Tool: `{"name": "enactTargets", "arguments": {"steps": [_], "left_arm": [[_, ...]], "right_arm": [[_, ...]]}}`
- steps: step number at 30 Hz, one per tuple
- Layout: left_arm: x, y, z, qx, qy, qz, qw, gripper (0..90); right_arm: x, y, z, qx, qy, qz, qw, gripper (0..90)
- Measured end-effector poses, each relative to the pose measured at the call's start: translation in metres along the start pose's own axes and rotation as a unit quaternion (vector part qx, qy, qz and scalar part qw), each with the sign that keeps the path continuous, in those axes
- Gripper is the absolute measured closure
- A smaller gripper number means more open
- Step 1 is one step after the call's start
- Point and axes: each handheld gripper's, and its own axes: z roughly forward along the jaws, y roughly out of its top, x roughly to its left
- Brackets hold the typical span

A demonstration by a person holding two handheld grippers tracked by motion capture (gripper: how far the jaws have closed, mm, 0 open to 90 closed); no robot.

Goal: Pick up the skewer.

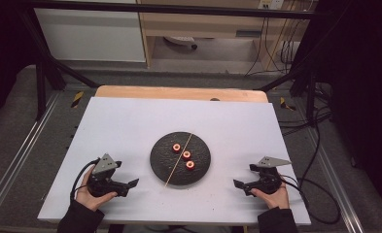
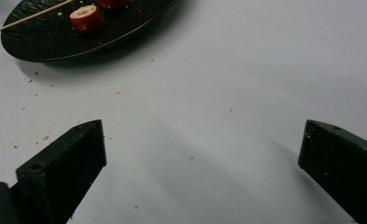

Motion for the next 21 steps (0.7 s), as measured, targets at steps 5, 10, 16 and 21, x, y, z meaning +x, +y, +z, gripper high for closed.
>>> {"name": "enactTargets", "arguments": {"steps": [5, 10, 16, 21], "left_arm": [[-0.010, 0.018, 0.004, 0.005, 0.003, -0.002, 1.0000, 8.5], [-0.023, 0.035, 0.014, 0.011, 0.005, -0.006, 0.9999, 12.6], [-0.037, 0.052, 0.034, 0.016, 0.009, -0.007, 0.9998, 20.4], [-0.046, 0.060, 0.053, 0.016, 0.009, -0.017, 0.9997, 28.6]], "right_arm": [[0.000, 0.000, 0.001, 0.000, -0.002, -0.003, 1.0000, 1.4], [0.000, -0.001, 0.001, 0.002, -0.001, -0.003, 1.0000, 1.4], [0.000, -0.001, 0.001, 0.000, -0.001, -0.003, 1.0000, 1.4], [0.000, -0.001, 0.002, 0.001, 0.000, 0.000, 1.0000, 1.5]]}}
